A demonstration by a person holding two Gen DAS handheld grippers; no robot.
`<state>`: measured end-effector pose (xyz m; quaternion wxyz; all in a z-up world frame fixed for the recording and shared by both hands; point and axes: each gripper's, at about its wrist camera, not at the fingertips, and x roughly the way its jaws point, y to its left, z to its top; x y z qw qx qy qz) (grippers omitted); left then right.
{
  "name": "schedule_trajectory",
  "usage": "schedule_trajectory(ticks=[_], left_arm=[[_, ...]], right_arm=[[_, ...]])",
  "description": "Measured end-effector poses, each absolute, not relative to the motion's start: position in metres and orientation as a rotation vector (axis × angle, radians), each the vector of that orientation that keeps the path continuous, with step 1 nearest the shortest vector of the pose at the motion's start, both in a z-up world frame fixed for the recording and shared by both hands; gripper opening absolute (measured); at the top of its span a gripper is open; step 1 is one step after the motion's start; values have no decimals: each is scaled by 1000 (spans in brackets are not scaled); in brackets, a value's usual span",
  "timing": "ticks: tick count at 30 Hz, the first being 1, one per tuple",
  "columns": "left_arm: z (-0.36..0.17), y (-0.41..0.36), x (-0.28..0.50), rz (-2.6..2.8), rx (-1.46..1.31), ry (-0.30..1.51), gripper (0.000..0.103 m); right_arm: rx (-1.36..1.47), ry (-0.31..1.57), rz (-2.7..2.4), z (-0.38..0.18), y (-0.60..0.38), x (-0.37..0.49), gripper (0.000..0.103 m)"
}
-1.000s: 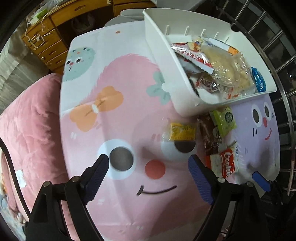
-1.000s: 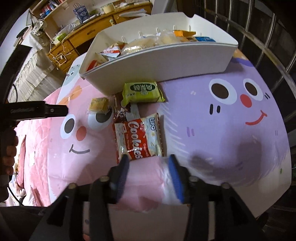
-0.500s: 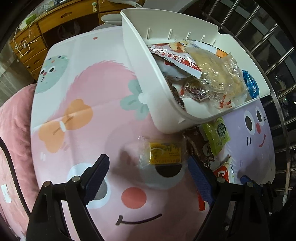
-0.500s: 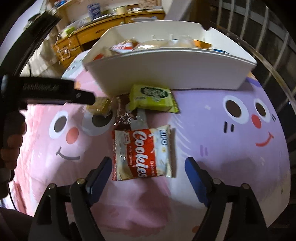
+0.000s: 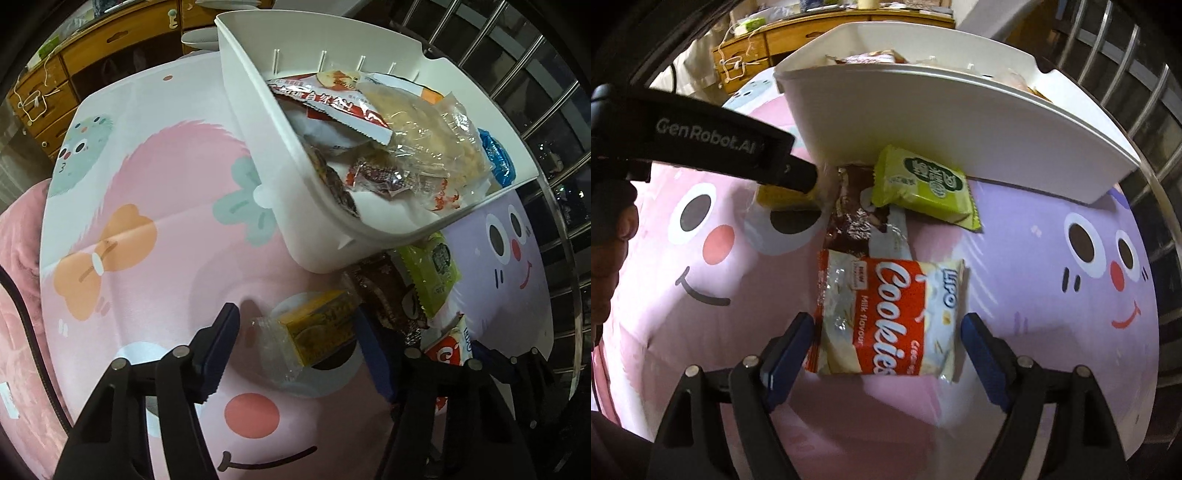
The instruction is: Organize snacks
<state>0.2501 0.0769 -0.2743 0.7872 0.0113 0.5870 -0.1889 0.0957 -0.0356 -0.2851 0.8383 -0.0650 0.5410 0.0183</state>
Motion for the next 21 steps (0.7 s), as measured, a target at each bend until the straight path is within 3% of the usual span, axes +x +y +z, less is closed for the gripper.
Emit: schedule_trajectory(ticks=[3, 7, 15, 21], left_arm=[[-275, 77, 249, -416, 11, 1265, 59], [-278, 71, 250, -439, -27, 1277, 50], [-281, 60, 244, -481, -103, 1279, 22], [-277, 56, 237, -471, -93, 1249, 18]], right_arm=[[-173, 1132, 46, -284, -31, 95, 82], [-164, 1145, 90, -283, -31, 97, 73], [-182, 1155, 119, -280, -29, 97, 56], [-166, 1166, 105, -279, -33, 98, 53]])
